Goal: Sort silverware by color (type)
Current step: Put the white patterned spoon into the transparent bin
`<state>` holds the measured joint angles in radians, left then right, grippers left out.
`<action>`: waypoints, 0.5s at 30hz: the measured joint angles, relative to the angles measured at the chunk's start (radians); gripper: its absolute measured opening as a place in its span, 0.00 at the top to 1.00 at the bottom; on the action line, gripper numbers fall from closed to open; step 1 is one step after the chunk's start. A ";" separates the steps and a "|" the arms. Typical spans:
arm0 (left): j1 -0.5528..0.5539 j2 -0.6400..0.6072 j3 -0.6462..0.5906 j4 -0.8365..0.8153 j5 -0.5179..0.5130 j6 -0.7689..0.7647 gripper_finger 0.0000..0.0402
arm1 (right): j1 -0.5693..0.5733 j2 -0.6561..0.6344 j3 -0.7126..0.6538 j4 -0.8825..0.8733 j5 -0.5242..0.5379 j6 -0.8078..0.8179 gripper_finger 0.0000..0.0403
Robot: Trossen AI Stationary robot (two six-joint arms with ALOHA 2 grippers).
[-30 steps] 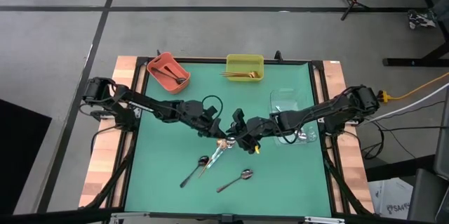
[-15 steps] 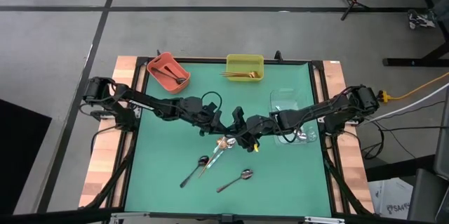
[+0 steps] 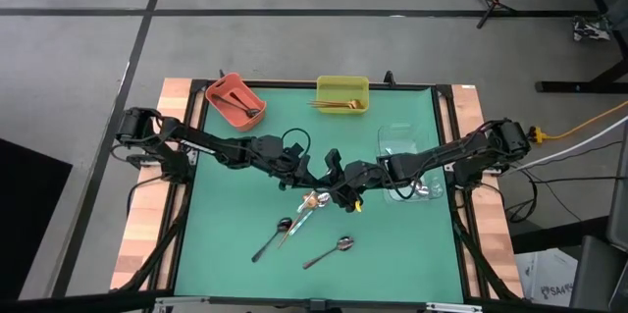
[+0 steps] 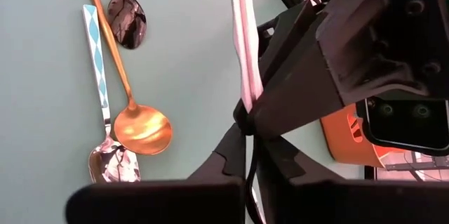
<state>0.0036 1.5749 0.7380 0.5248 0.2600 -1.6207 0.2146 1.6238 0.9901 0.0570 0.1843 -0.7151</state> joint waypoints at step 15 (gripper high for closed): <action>-0.001 0.000 0.000 -0.012 0.006 0.006 0.89 | 0.000 0.000 -0.001 -0.025 -0.048 0.000 1.00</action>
<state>0.0027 1.5749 0.7380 0.5127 0.2657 -1.6144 0.2150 1.6238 0.9894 0.0320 0.1363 -0.7153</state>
